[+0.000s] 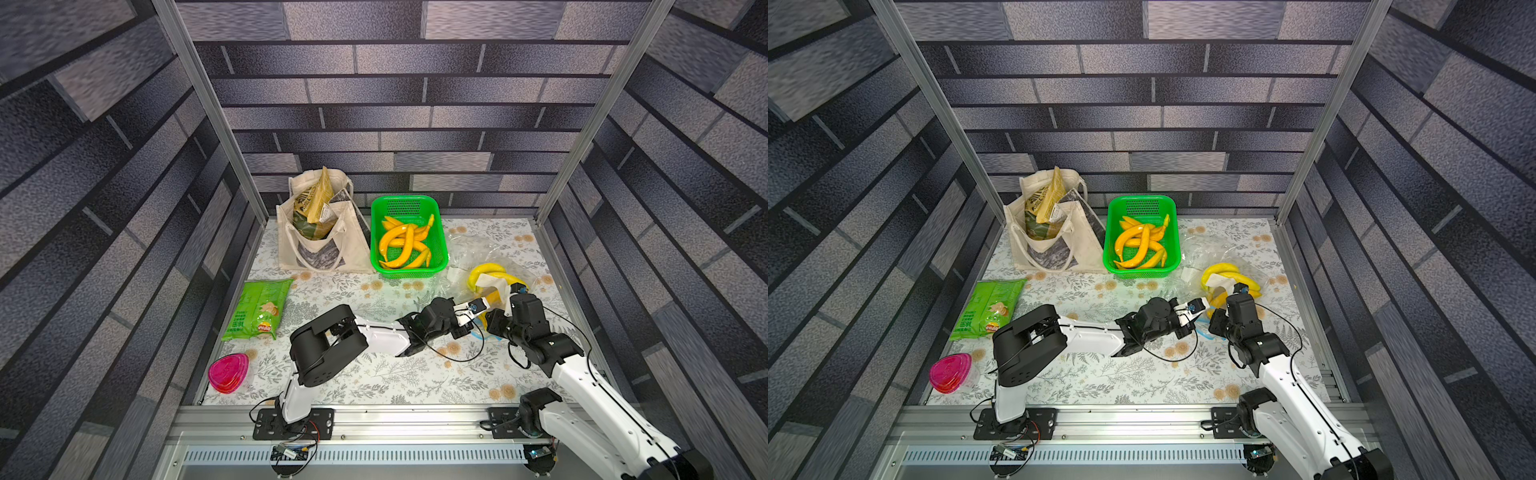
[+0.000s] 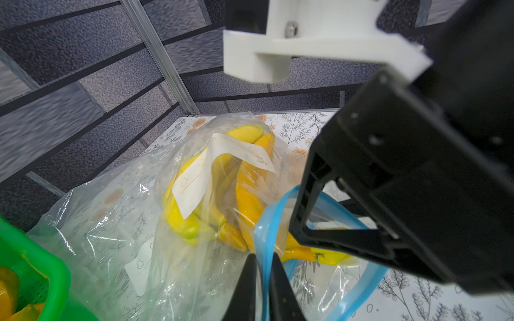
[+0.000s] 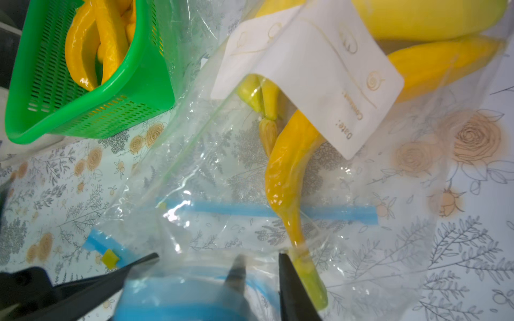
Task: Open the zip-top bag and take out the banana
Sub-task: Open the zipper of the food storage bag at the center of the board.
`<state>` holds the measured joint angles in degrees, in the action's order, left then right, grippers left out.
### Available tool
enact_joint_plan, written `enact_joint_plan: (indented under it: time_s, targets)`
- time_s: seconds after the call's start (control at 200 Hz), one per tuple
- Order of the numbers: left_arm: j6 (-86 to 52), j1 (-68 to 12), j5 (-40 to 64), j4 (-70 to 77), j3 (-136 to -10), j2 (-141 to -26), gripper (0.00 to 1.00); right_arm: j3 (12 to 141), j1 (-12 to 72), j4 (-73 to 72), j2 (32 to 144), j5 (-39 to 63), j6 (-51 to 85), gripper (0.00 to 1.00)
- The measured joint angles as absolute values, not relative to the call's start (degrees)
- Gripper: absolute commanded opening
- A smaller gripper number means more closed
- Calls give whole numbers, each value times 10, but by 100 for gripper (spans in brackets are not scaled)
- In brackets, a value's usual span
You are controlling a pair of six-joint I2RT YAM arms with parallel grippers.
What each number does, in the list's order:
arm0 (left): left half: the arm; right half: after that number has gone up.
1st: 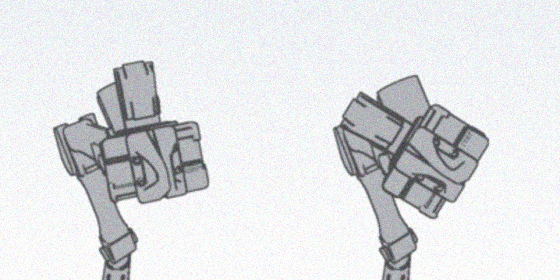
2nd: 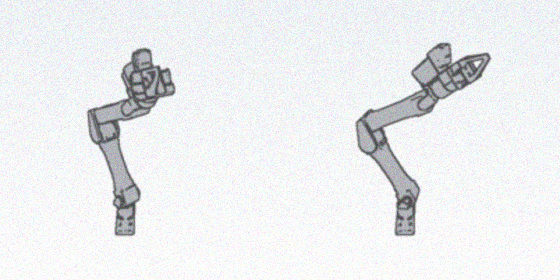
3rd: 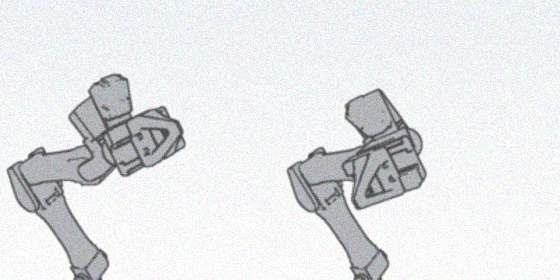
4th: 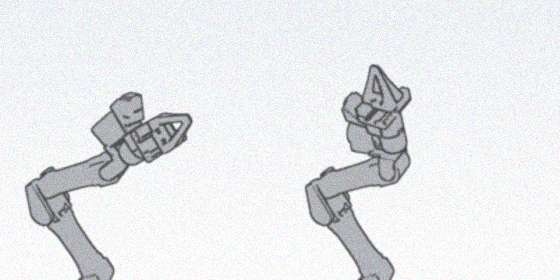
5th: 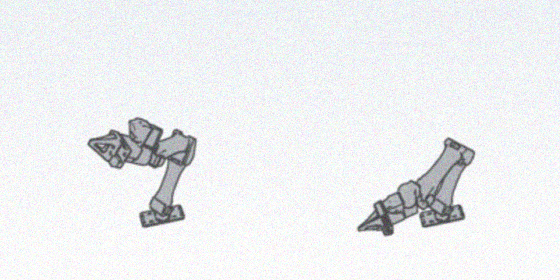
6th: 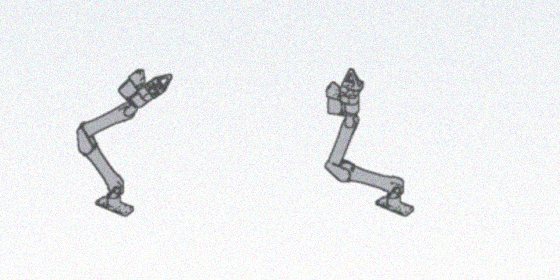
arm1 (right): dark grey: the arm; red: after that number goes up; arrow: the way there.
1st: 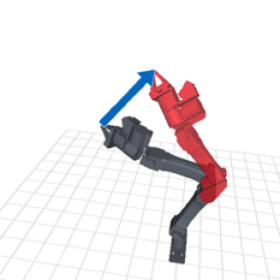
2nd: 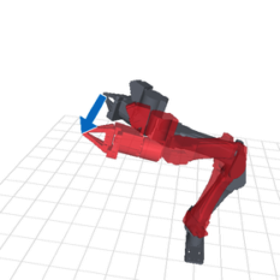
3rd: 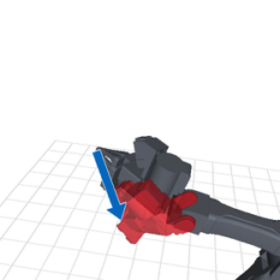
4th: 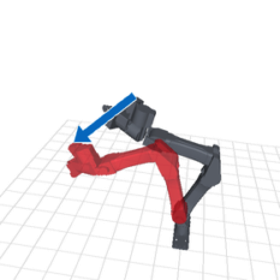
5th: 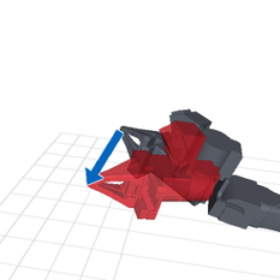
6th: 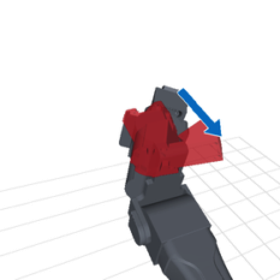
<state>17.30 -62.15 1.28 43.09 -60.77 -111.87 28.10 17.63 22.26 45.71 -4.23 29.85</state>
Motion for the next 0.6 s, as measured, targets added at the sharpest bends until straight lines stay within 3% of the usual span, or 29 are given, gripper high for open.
enact_joint_plan:
  time_s: [0.255, 0.436, 0.601]
  targets:
    - [124, -623, -23, 425, -538, -1041, 41, 296, 176, 220, 449, -45, 313, 5]
    - [41, -641, -33, 423, -488, -953, 46, 296, 176, 216, 460, -32, 326, 5]
    - [-19, -694, -21, 476, -469, -988, 46, 296, 176, 206, 461, -22, 338, 5]
